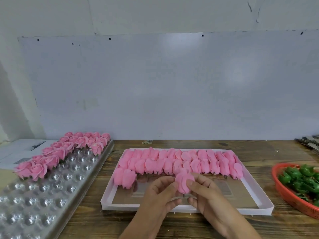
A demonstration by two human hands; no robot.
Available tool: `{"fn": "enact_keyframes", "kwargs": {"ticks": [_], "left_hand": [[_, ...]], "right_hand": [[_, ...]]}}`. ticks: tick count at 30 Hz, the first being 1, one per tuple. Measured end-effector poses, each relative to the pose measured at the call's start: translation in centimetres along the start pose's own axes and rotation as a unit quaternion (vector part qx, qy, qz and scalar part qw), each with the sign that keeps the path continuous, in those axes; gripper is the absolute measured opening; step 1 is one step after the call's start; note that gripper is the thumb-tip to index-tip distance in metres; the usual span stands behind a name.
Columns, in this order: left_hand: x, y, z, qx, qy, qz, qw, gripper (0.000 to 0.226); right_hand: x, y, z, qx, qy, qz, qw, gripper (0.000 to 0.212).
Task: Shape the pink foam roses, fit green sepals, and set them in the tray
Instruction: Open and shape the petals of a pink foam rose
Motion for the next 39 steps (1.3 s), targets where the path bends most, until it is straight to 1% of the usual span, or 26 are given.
{"fn": "enact_keyframes", "kwargs": {"ticks": [4,7,9,13,17,19,20,22,23,24,25,27,28,31,33,35,37,39], "left_hand": [[0.4,-0.7,0.3,-0.013,0.016,-0.006,1.000,0.023],[0.5,-1.3,0.5,-0.024,0.023,-0.018,0.999,0.031],[0.5,-1.4,0.6,-0.026,0.015,-0.027,0.999,0.031],[0.4,-1.2,0.6,-0.038,-0.001,-0.018,0.999,0.028],[0.2,-0.7,0.4,-0.062,-0.008,0.001,0.998,0.040],[0.1,-0.5,0.4,-0.078,0.000,0.010,0.997,0.038],[0.2,-0.4,0.4,-0.084,0.008,0.014,0.996,0.036],[0.4,-0.4,0.5,-0.093,0.025,0.026,0.995,0.035],[0.5,-0.5,0.5,-0.095,0.033,0.030,0.994,0.036],[0.6,-0.5,0.5,-0.096,0.041,0.032,0.994,0.037],[0.7,-0.6,0.5,-0.097,0.048,0.034,0.993,0.038],[0.9,-0.5,0.5,-0.104,0.057,0.039,0.992,0.038],[0.9,-0.5,0.5,-0.108,0.060,0.043,0.991,0.038],[1.1,-0.2,0.5,-0.119,0.064,0.054,0.989,0.037],[1.1,0.1,0.4,-0.127,0.066,0.062,0.988,0.035],[1.0,0.2,0.4,-0.137,0.067,0.084,0.985,0.032],[0.9,0.3,0.3,-0.145,0.068,0.100,0.982,0.030],[0.7,0.3,0.3,-0.154,0.068,0.109,0.980,0.039]], "right_hand": [[-0.3,0.0,-0.1,0.007,0.002,-0.004,1.000,0.036],[-0.1,-0.1,-0.1,0.010,0.009,0.018,1.000,0.043],[0.1,0.0,0.0,0.011,0.017,0.040,0.999,0.046],[-0.1,0.0,-0.1,0.009,0.006,0.041,0.999,0.031],[-0.3,-0.1,-0.4,0.010,0.007,0.037,0.999,0.022],[-0.5,-0.1,-0.4,0.023,0.040,0.010,0.999,0.024],[-0.3,-0.2,-0.5,0.039,0.079,-0.017,0.996,0.027],[0.1,-0.4,-0.6,0.087,0.175,-0.080,0.977,0.030],[0.1,-0.6,-0.8,0.114,0.206,-0.106,0.966,0.023],[-0.1,-0.7,-0.9,0.138,0.218,-0.130,0.957,0.012],[-0.5,-0.9,-1.0,0.158,0.221,-0.150,0.950,0.006],[-1.0,-1.0,-1.3,0.195,0.229,-0.185,0.936,0.021],[-1.2,-1.0,-1.3,0.204,0.232,-0.193,0.931,0.024],[-1.6,-0.7,-1.3,0.192,0.232,-0.211,0.930,0.023],[-2.0,-0.4,-1.3,0.192,0.233,-0.249,0.920,0.028],[-2.1,-0.4,-1.6,0.222,0.258,-0.282,0.897,0.035],[-2.1,-0.3,-1.9,0.246,0.295,-0.317,0.867,0.035],[-2.2,-0.3,-2.1,0.261,0.310,-0.341,0.848,0.037]]}}
Point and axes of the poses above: each hand's wrist, its own z-axis towards the middle knuckle, its own x-axis out of the back of the hand, y = z × x, the point moved 5 cm from there along z, towards the middle knuckle, and after that the axes turned 14 degrees about -x, right-handed, at the moved point
